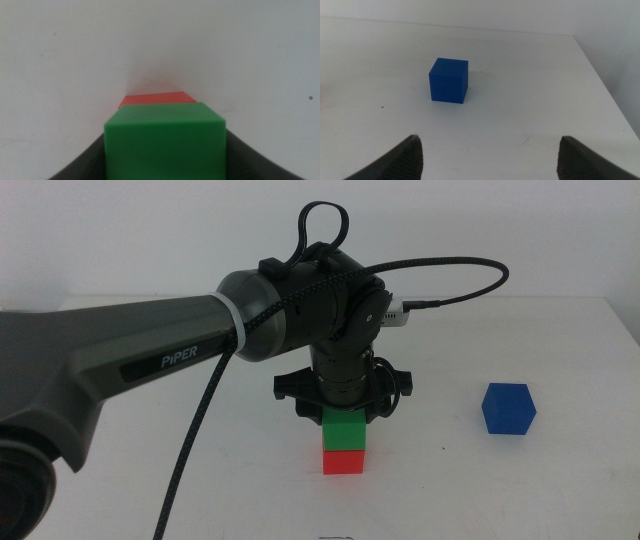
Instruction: Stack red cubes first, then green, then blue cubes in a specific spot.
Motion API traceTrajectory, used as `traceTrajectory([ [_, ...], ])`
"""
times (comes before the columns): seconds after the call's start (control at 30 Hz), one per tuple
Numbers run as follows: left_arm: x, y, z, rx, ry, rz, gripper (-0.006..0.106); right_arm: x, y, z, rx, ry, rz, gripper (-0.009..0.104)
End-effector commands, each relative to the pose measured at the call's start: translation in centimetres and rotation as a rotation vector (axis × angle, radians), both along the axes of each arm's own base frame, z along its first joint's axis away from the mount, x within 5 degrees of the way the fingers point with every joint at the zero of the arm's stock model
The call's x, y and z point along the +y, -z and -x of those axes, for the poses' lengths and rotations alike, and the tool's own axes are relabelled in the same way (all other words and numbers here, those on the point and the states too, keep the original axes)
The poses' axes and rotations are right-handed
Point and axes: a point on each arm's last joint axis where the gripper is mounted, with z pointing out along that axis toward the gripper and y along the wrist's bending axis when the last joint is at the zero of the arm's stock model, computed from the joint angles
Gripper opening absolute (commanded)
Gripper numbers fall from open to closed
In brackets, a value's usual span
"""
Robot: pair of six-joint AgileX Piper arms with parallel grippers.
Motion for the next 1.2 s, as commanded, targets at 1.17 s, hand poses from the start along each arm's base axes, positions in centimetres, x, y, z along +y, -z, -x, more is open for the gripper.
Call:
traceTrajectory([
  [1.17, 14.6, -23.8, 15.3, -0.567, 0.583, 0.049, 0.094, 0.0, -1.3, 0.0, -0.101, -0.003, 0.024, 0.082],
])
